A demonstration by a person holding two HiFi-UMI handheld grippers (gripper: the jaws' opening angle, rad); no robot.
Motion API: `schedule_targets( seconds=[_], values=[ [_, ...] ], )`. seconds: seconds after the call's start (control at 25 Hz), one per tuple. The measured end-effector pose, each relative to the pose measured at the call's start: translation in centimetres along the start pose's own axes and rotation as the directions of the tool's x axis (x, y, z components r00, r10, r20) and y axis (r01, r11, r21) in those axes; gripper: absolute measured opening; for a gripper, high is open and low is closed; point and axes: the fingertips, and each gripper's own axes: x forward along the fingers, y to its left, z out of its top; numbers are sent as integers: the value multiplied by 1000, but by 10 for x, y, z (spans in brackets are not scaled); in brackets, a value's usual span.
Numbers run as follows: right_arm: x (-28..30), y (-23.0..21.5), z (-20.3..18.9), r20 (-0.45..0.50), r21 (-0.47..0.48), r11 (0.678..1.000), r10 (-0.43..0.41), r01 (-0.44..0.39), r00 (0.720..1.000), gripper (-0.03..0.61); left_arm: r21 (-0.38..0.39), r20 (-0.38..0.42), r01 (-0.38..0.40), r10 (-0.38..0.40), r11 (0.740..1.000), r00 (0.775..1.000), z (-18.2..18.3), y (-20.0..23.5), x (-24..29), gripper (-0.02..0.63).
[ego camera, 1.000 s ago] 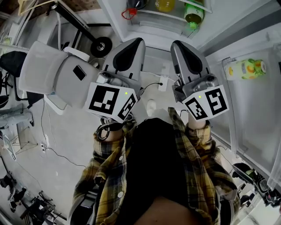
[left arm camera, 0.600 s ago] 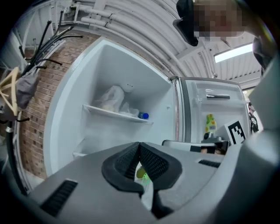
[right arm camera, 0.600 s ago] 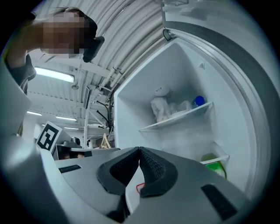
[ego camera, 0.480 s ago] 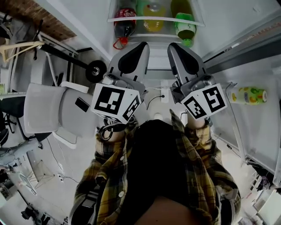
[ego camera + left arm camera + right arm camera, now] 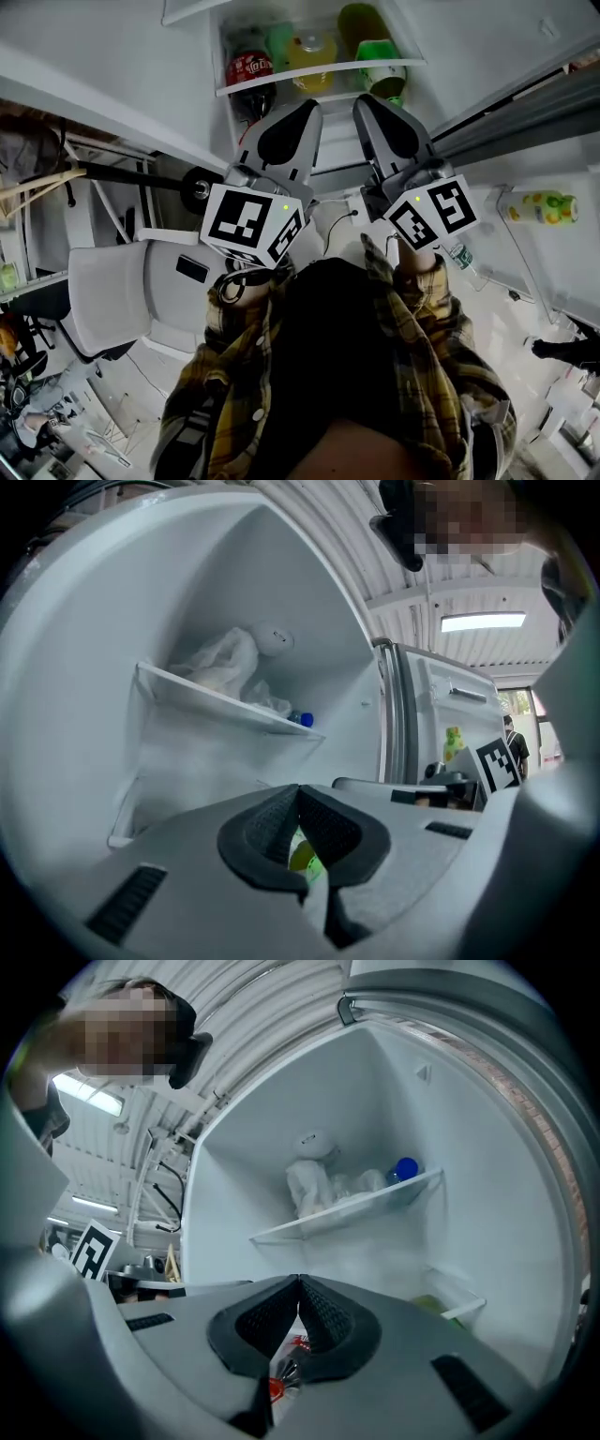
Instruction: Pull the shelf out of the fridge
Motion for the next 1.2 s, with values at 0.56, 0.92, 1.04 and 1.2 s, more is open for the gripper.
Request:
schedule_targets(
  seconds=[0.56,0.92,1.04,1.2],
  values=[
    [11,-22,-15,-26,22,997,-74,74,997,18,-37,-40,53,-54,998,998,-16,16,24,4],
    [28,-45,-8,-51,26,999,-20,21,999,18,-43,-34,-19,18,999,999,-12,27,48,4],
    [33,-52,-9,-55,29,1000,-10,12,998,18,-49,-35,-38,36,998,999,-12,31,51,5],
    [40,-56,-11,-60,37,999,10,-8,998,18,-45,-51,-55,53,997,997,-17,32,56,4]
  ],
)
